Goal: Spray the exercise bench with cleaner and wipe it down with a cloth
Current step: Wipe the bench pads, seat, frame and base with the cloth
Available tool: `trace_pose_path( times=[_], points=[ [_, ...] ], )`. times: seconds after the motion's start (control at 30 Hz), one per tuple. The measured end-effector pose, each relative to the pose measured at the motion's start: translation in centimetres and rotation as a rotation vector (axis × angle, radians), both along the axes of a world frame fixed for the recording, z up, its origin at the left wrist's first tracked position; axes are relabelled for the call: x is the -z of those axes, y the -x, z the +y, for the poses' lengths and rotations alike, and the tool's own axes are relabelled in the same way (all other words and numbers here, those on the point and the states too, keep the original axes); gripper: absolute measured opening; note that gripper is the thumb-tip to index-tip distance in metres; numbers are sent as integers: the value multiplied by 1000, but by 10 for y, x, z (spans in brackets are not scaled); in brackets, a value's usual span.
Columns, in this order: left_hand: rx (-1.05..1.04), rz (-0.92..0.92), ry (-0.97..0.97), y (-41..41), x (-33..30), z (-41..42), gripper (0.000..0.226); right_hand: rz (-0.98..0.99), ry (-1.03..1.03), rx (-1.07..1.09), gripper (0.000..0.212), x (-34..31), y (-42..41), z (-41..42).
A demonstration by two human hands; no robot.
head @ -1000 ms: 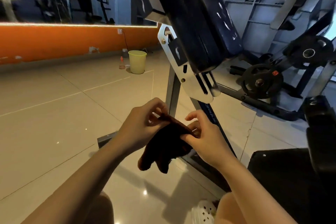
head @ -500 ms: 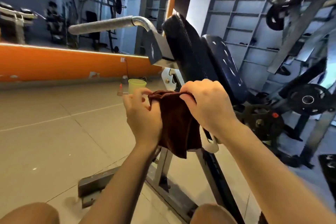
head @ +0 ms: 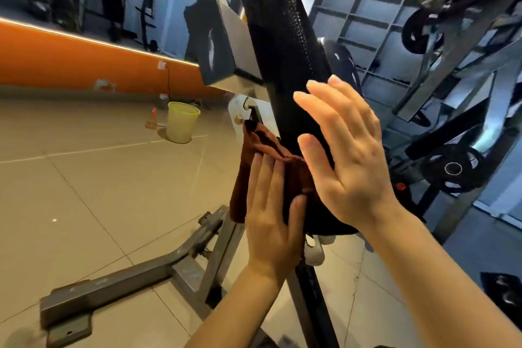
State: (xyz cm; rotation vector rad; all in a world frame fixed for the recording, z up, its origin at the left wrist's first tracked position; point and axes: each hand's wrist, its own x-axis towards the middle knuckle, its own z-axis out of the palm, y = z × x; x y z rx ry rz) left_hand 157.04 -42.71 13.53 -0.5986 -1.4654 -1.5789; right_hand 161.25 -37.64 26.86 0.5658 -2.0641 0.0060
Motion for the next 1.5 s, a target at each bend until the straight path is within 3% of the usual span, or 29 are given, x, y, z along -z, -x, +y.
trace_pose_path(
  times=[0.07,0.3,0.53,0.7,0.87,1.13,1.33,1.5],
  points=[
    [29,42,33,7,9,-9,49,-51,64,23,47,2,7,-1],
    [2,156,192,11,41,-24,44,-41,-18,134,47,12,8,-3],
    [28,160,170,40,-16,-38,48,-40,8,129,47,11,8,-4],
    [-60,322,345,19,41,-37,43,-36,30,120,47,11,7,-5],
    [-47,299,355,16,51,-39,43,-48,42,107,47,11,7,-4],
    [-66,239,241,28,15,-36,43,-52,67,79,47,10,7,-4],
    [-34,194,296,6,54,-33,44,-109,-40,125,51,16,0,2],
    [2,124,216,14,28,-28,49,-114,-53,126,50,34,-11,14]
  ],
)
